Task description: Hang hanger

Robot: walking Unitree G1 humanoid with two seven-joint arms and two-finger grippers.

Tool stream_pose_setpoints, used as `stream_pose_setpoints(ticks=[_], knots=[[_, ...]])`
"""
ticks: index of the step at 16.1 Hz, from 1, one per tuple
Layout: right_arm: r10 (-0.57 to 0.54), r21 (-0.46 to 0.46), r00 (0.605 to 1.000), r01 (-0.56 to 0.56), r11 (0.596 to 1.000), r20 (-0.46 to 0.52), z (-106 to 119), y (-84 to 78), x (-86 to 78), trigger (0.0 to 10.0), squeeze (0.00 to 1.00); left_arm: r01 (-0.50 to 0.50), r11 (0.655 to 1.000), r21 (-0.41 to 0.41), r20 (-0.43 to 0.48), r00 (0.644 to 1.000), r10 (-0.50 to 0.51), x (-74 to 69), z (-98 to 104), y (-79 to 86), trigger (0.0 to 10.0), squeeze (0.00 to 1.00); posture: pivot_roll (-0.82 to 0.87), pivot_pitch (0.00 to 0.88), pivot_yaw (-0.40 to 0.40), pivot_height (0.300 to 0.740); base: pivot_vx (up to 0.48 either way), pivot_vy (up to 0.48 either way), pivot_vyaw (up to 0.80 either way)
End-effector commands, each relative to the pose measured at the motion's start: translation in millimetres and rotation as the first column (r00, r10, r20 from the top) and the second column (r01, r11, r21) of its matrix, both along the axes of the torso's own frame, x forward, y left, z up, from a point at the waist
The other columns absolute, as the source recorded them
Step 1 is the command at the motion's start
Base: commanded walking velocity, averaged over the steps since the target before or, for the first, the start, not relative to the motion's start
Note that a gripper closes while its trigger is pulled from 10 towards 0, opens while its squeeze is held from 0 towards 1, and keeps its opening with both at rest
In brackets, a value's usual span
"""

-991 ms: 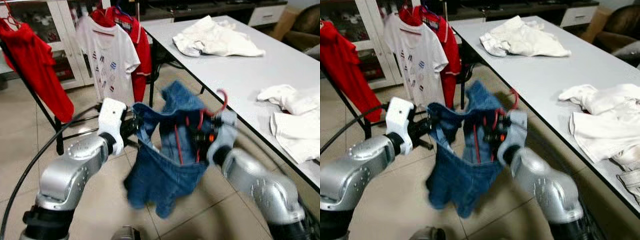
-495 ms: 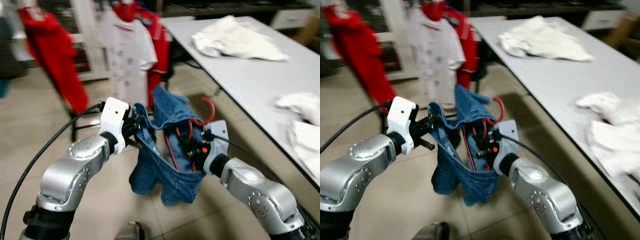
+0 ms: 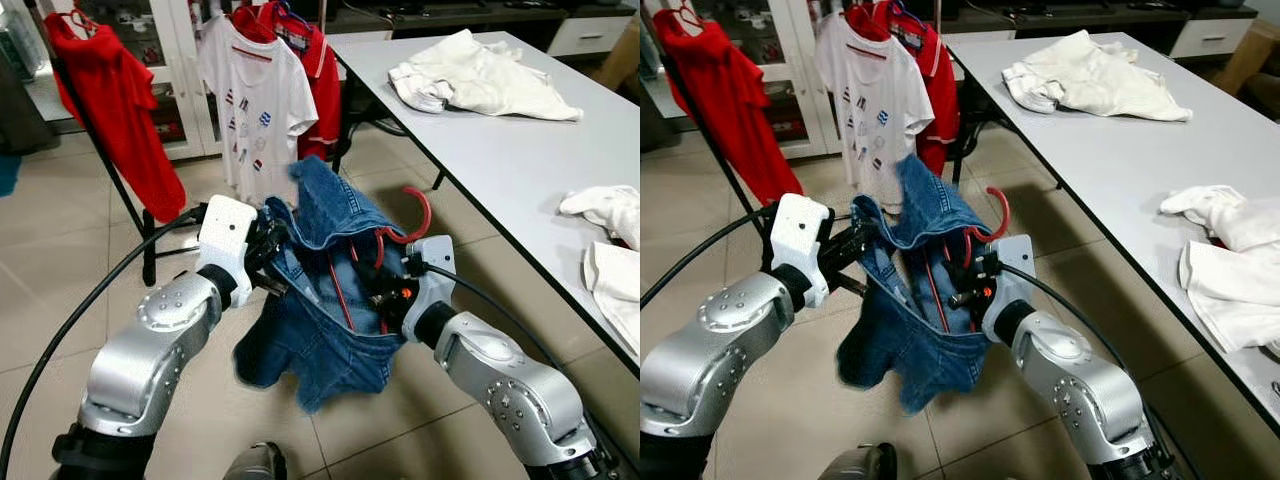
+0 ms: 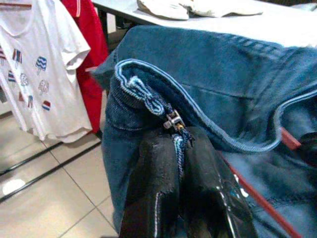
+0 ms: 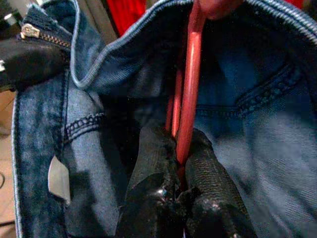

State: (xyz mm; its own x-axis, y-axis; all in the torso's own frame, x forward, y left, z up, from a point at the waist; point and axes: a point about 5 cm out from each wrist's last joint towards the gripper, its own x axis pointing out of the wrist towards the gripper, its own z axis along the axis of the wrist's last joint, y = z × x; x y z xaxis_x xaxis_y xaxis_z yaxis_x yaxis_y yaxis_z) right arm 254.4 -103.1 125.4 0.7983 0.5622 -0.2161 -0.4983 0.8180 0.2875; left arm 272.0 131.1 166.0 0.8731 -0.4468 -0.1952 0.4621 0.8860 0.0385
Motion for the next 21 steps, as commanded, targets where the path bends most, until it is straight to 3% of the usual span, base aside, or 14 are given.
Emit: stream_pose_setpoints(ticks=[1,5,8,11,12,13,15,16,18,19,21], knots=[[0.025,0.005,0.999,-0.026,1.0,0.022,4.2,0.8,1.2,10.0,0.0,-0.003,1.0,0.006,0.046,0.999,0.003,-1.9,7.5,-1.1,10.0,0.0,0.03,0.047,-0.039,0.74,0.0,-0.435,0.8],[0.107,0.002,0.994,-0.107,0.994,0.028,2.6,9.4,-3.8,10.0,0.0,-0.008,1.0,0.022,0.046,0.999,0.007,-5.6,6.6,-0.2,10.0,0.0,0.05,0.049,-0.042,0.74,0.0,-0.43,0.8],[0.084,0.035,0.996,-0.085,0.996,0.015,1.5,9.4,-3.6,10.0,0.0,-0.049,0.999,-0.02,-0.026,0.998,0.048,-4.7,0.5,5.4,10.0,0.0,0.06,0.048,-0.032,0.74,0.0,0.16,0.0],[0.064,0.021,0.998,-0.064,0.998,0.023,2.4,9.3,-3.2,10.0,0.0,-0.053,0.998,-0.014,0.014,0.998,0.054,0.2,5.1,6.6,10.0,0.0,0.05,0.045,-0.013,0.74,0.0,0.32,0.0],[0.037,0.009,0.999,-0.037,0.999,0.028,2.6,7.8,-2.9,10.0,0.0,-0.072,0.997,-0.031,0.019,0.997,0.073,4.0,7.3,8.7,5.9,0.0,0.05,0.044,-0.007,0.74,0.0,0.0,0.0],[0.001,-0.017,1.0,-0.001,1.0,0.031,2.5,4.6,-1.6,10.0,0.0,-0.08,0.996,-0.046,-0.009,0.997,0.08,7.3,5.9,10.2,0.0,0.0,0.04,0.044,-0.003,0.74,0.0,0.0,0.0],[-0.046,-0.052,0.998,0.048,0.998,0.03,1.9,-0.1,1.5,10.0,0.0,-0.069,0.997,-0.045,-0.014,0.998,0.068,10.3,5.7,10.1,0.0,0.0,0.04,0.045,0.0,0.74,0.0,0.0,0.0],[-0.156,-0.204,0.987,0.161,0.966,0.038,-3.7,-13.8,9.7,10.0,0.0,-0.064,0.997,-0.042,-0.004,0.998,0.064,17.5,8.3,9.7,0.0,0.0,0.03,0.045,0.004,0.74,0.0,0.0,0.0],[-0.242,-0.288,0.97,0.238,0.928,0.02,-9.5,-23.4,14.6,10.0,0.0,-0.037,0.998,-0.059,0.007,0.999,0.038,23.7,14.2,2.5,0.0,0.0,0.04,0.045,0.003,0.74,0.0,0.0,0.0],[-0.17,-0.389,0.984,0.135,0.911,-0.056,-18.8,-20.7,9.3,10.0,0.0,-0.013,0.999,-0.045,0.035,0.999,0.015,29.2,19.7,-4.1,0.0,0.0,0.03,0.044,0.004,0.74,0.0,0.0,0.0],[-0.093,-0.467,0.988,0.025,0.884,-0.124,-28.4,-17.5,1.6,10.0,0.0,0.001,1.0,-0.026,0.059,0.998,0.001,34.5,23.9,-8.6,0.0,0.0,0.03,0.044,0.006,0.74,0.0,0.0,0.0]])
